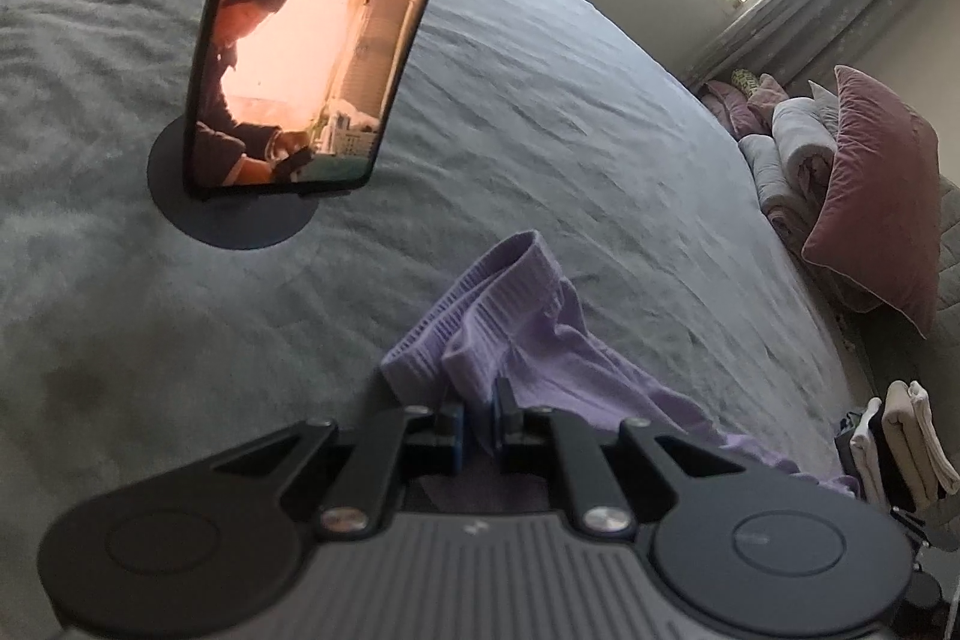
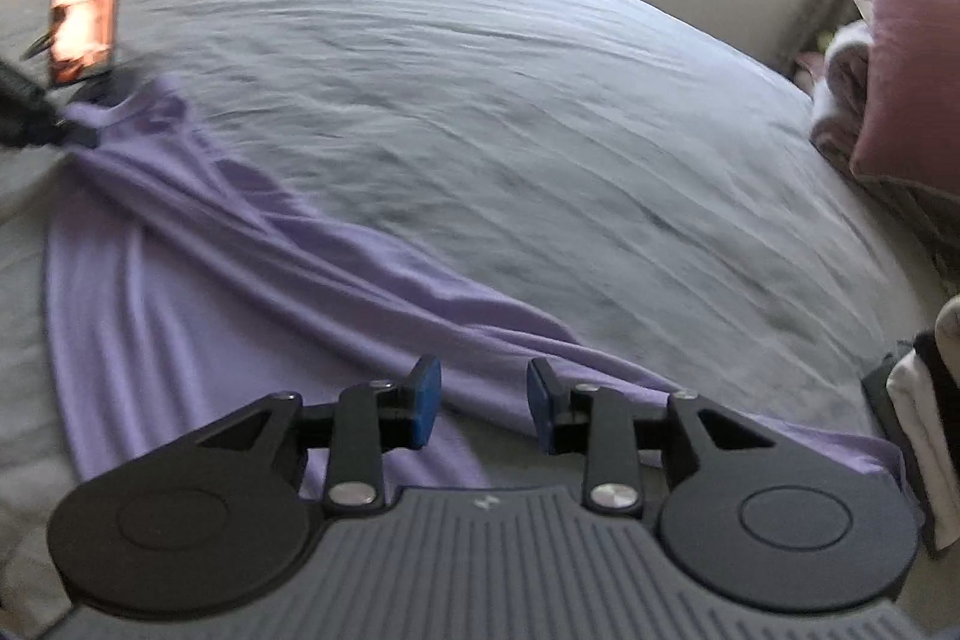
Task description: Fold clothes
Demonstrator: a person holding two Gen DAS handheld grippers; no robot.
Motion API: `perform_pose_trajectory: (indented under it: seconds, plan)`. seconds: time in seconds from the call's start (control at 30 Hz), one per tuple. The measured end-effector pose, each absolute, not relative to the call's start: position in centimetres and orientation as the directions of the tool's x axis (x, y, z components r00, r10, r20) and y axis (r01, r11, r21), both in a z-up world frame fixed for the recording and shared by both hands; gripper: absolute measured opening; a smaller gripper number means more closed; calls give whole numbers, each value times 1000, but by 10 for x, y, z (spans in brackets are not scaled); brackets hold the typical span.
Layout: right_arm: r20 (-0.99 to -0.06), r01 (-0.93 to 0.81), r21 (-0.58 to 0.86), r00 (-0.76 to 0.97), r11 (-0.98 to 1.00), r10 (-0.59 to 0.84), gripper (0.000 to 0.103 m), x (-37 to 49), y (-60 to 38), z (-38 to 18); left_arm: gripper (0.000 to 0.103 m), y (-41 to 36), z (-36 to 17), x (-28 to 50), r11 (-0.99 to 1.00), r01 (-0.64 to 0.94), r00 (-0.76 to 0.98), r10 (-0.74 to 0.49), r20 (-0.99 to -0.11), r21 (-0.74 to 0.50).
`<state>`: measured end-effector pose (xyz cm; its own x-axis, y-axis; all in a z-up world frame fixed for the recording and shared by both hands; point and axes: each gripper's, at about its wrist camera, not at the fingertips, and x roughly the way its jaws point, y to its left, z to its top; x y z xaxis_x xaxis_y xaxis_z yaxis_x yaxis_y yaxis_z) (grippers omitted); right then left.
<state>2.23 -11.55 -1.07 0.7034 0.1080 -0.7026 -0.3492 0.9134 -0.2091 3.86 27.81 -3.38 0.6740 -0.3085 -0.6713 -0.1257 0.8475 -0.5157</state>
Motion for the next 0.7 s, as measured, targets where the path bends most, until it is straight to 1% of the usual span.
perform_pose_trajectory:
  seconds: [0.13, 0.23, 0.27, 0.3, 0.33, 0.37, 0.47, 0.7]
  plan:
    - [-701, -348, -217, 706, 912, 103, 34, 36, -115, -19, 9, 277, -35, 39, 854, -126, 671, -302, -678, -505]
    - [-727, -353, -214, 680, 911, 93, 34, 47, -109, -34, 9, 275, -35, 39, 858, -127, 668, -296, -683, -497]
    - [-733, -348, -209, 675, 914, 89, 32, 49, -107, -37, 9, 275, -35, 39, 860, -127, 667, -294, -684, -494]
    - [-733, -343, -203, 674, 917, 90, 23, 50, -107, -37, 9, 275, -35, 40, 862, -127, 666, -293, -686, -491]
    - [-734, -338, -197, 673, 920, 90, 15, 50, -106, -38, 9, 274, -36, 40, 865, -128, 665, -288, -689, -485]
    - [-735, -333, -190, 672, 924, 91, 2, 51, -106, -38, 9, 273, -36, 39, 869, -128, 664, -284, -692, -479]
    - [-732, -318, -192, 677, 928, 80, 0, 47, -105, -36, 9, 272, -35, 39, 878, -124, 664, -274, -696, -463]
    - [-728, -307, -197, 682, 931, 70, 0, 32, -105, -26, 9, 272, -35, 37, 878, -123, 664, -273, -696, -462]
